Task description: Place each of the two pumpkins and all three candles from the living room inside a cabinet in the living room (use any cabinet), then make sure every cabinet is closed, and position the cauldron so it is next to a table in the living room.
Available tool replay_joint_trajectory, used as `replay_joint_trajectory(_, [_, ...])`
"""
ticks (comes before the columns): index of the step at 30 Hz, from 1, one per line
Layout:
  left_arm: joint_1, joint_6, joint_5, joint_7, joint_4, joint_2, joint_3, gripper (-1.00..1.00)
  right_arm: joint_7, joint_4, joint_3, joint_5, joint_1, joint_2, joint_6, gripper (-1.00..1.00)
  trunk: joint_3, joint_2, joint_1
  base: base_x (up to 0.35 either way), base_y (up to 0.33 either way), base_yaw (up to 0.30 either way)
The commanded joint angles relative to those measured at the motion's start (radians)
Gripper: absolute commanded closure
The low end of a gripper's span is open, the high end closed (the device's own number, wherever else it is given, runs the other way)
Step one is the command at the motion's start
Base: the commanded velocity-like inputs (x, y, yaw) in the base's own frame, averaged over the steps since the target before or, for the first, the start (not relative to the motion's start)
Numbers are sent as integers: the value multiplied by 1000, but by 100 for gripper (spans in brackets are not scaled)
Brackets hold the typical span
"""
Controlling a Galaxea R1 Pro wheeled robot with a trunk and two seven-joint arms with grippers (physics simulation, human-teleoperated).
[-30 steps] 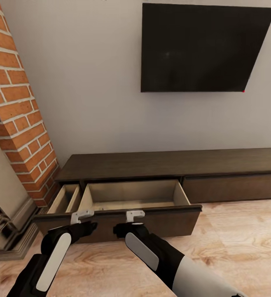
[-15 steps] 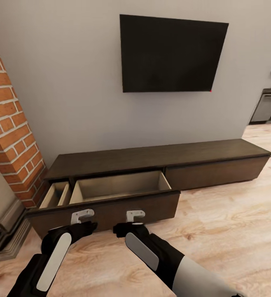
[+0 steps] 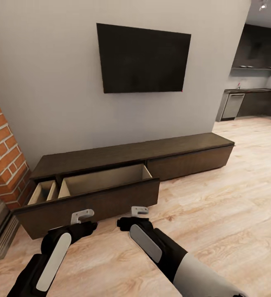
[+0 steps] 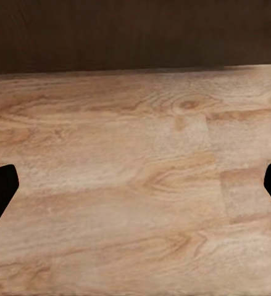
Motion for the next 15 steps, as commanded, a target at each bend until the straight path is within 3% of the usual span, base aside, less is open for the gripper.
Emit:
replay_joint_trajectory(1, [0,3,10,11,-1,1,-3,-100,-7,-14,-29,-6,0,-1,4,-100,0,0,-1,-327,0,-256])
replay_joint_trajectory(3, [0,4,10,11,-1,-1,-6,-100,-7,-35,-83,-7,4,-25,3,-100,1,0,-1,-327,0,-256])
replay_joint_trajectory(8, [0,6,9,11,-1,-3,-13,-100,-6,-59,-187,-12,16,-129,-11,-100,5,0,-1,-321,0,-255])
replay_joint_trajectory(11, [0,7,9,11,-1,-3,-15,-100,2,-44,-232,-27,31,-151,-29,-100,8,0,-1,-309,0,-259])
replay_joint_trajectory(15, [0,7,9,11,-1,-3,-16,-100,79,-8,-255,-37,104,-187,-176,-100,8,0,-1,-302,0,-252])
